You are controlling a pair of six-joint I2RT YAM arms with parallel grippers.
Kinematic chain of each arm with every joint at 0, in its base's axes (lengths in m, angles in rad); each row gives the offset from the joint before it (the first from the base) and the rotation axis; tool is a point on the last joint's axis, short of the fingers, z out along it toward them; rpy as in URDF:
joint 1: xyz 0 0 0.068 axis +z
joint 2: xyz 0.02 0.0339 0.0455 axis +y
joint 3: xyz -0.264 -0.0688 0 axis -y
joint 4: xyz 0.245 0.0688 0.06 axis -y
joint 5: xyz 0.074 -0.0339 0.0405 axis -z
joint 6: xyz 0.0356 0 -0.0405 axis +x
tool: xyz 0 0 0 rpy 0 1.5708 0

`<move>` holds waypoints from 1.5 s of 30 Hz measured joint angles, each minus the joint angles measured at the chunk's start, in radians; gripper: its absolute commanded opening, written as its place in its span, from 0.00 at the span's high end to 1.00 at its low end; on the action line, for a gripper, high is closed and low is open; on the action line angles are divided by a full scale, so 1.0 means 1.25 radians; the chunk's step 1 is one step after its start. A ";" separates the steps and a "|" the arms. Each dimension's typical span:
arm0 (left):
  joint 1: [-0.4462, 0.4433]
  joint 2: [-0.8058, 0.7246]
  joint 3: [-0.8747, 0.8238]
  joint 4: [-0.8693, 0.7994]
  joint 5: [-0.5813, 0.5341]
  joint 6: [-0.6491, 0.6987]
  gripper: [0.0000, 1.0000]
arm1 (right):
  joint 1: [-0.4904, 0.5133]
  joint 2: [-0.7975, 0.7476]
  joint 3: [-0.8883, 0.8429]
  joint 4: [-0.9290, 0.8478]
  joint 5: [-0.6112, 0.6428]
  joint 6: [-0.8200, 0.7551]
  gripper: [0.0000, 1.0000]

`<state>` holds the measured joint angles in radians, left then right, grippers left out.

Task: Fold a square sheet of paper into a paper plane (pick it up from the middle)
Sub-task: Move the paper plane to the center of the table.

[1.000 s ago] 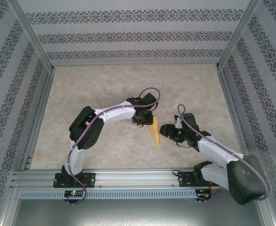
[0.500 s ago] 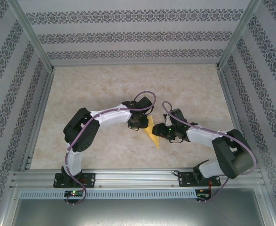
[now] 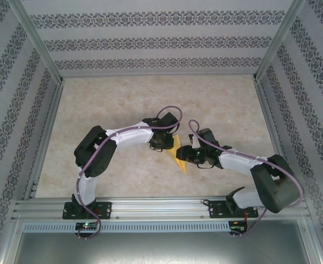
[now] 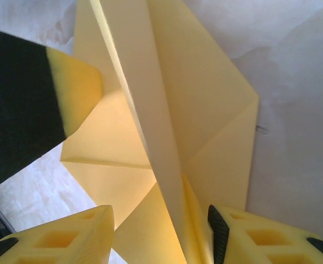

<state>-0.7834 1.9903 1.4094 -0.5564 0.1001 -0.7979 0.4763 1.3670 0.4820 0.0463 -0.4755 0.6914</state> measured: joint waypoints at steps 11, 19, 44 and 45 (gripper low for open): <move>0.000 0.000 -0.005 0.005 0.000 0.000 0.75 | 0.026 0.039 0.007 -0.008 0.010 -0.041 0.57; 0.000 0.000 -0.005 0.006 0.000 0.000 0.76 | 0.037 0.063 0.030 -0.020 0.034 -0.063 0.74; 0.107 -0.480 -0.398 0.111 -0.245 -0.107 0.65 | 0.203 0.336 0.550 -0.399 0.443 -0.091 0.94; 0.114 -0.495 -0.413 0.111 -0.253 -0.111 0.65 | 0.209 0.362 0.570 -0.412 0.454 -0.087 0.93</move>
<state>-0.6407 1.3720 0.8936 -0.4179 -0.2161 -0.9371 0.7380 1.8198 1.1950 -0.4683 0.0917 0.5823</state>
